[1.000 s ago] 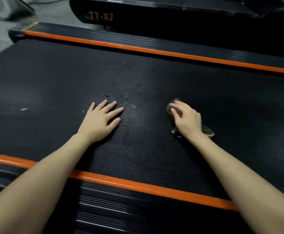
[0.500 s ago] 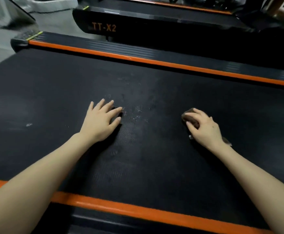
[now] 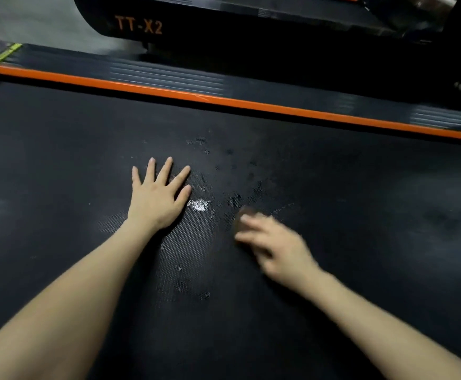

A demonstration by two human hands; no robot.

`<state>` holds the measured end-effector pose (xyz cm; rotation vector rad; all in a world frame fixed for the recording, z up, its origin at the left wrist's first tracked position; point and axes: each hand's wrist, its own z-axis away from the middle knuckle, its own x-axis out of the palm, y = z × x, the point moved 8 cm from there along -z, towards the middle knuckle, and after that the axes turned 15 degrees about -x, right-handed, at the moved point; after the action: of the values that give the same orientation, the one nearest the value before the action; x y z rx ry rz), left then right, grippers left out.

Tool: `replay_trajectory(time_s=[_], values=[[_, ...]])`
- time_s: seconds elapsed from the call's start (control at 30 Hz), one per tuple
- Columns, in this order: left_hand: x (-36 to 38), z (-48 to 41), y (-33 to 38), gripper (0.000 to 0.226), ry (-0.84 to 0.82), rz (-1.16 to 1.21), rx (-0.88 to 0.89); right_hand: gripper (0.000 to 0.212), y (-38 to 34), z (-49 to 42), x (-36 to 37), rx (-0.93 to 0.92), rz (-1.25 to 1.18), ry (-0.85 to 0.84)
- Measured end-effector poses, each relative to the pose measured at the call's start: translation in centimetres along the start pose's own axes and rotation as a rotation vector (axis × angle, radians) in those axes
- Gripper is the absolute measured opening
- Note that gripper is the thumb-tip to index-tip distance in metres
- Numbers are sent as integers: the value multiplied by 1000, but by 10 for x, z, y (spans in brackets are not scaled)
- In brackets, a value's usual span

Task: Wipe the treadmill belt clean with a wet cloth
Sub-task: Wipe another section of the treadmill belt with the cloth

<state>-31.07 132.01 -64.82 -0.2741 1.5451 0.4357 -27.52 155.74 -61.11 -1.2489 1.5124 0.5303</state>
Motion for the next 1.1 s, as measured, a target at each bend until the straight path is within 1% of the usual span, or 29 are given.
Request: replay_trajectory(time_s=[0.03,0.1,0.13,0.17,0.2,0.27,0.33,0.37,0.43,0.47,0.5,0.57,0.6,0.63,0.67,0.7,0.73,0.77,0.87,0.9,0.93,0.97,1.0,1.1], values=[[1,0,0,58,6,6,2,33,38,-5,-14,145,55,74],[2,-2,-1,66,16,8,1,31,105,-12,-34,502,109,195],[2,-3,0,68,24,8,2,30,119,-18,-33,625,109,224],[2,-3,0,68,31,11,1,28,120,-27,-27,670,111,235],[2,-3,0,67,36,14,1,26,109,-40,-17,639,114,238],[2,-3,1,66,43,23,1,25,62,-61,4,398,88,234],[1,-3,0,65,47,30,0,26,7,-61,29,146,-19,98],[0,-3,0,64,49,33,-1,27,-9,-56,34,57,-55,37],[-2,-2,0,63,53,41,2,33,-1,-48,24,-47,-44,-24],[-2,-1,0,62,53,45,5,36,20,-46,14,-36,4,-1],[-3,-1,0,61,55,52,6,37,52,-44,-1,60,68,58],[-4,-1,0,60,58,64,2,34,132,-38,-31,412,162,172],[-4,-1,0,60,58,63,0,33,165,-36,-41,594,165,221],[-3,-1,0,60,59,60,-2,31,182,-41,-43,715,163,262],[-3,-2,0,59,62,59,-3,30,185,-55,-37,749,169,275],[-3,-2,0,59,65,58,-2,28,176,-74,-27,719,156,278],[-3,-3,0,59,67,56,-1,27,158,-97,-14,627,126,277],[-3,-3,0,58,68,54,1,27,130,-119,3,482,83,259],[-3,-3,-1,59,63,36,10,28,31,-140,47,15,-36,79],[-3,-2,-2,59,64,35,13,28,21,-135,49,-77,-53,33],[-3,-2,-2,58,66,38,12,31,28,-129,42,-121,-43,12],[-4,-1,-2,58,65,41,9,33,52,-123,33,-101,-11,22],[-3,-1,-3,58,63,43,4,34,86,-116,18,-4,34,62],[-2,-2,-3,56,64,41,-9,30,201,-89,-34,476,142,226]])
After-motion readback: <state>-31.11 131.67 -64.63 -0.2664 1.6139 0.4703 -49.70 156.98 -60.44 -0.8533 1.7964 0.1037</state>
